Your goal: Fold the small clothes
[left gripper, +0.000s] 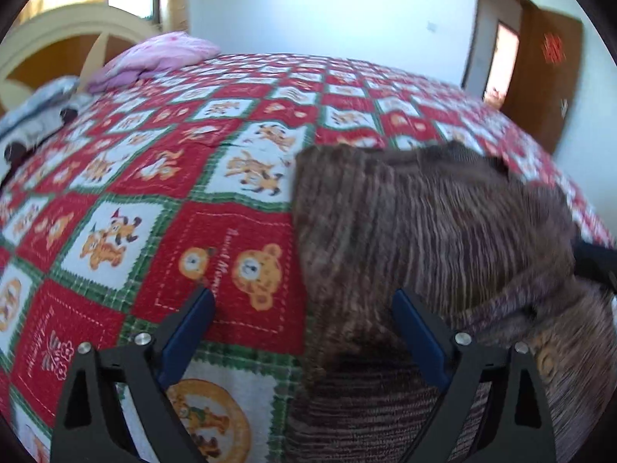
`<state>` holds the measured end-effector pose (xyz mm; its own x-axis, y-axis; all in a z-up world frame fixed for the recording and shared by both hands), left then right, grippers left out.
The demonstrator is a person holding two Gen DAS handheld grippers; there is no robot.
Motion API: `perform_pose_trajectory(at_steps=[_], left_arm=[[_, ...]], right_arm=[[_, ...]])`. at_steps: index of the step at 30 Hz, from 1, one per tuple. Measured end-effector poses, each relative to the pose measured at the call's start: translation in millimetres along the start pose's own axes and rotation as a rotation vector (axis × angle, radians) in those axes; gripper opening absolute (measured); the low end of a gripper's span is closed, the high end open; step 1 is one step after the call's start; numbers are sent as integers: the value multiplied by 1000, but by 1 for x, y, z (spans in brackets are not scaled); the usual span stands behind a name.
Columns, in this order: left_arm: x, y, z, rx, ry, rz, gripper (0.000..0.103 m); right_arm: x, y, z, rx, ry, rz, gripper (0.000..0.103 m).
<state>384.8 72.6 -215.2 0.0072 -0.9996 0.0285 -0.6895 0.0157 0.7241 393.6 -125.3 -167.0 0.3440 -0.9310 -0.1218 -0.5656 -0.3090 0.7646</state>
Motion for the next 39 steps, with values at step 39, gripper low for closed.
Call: perform_pose_trajectory(at_steps=[39], left_arm=[[6, 16, 9, 65, -12, 48, 102]], right_arm=[[90, -37, -32, -24, -250, 13, 1]])
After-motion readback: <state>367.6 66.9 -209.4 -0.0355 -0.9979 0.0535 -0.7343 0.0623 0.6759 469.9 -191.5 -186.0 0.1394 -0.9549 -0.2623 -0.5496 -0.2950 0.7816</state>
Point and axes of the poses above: each gripper's, at about its wrist camera, not at the fingertips, and y roughly against the way its jaws point, x to its right, z to its underside, the point moved 7 cm from there along -y, roughly the way its jaws point, and after that the axes turned 2 degrees about -y, right-handed, at the moved point
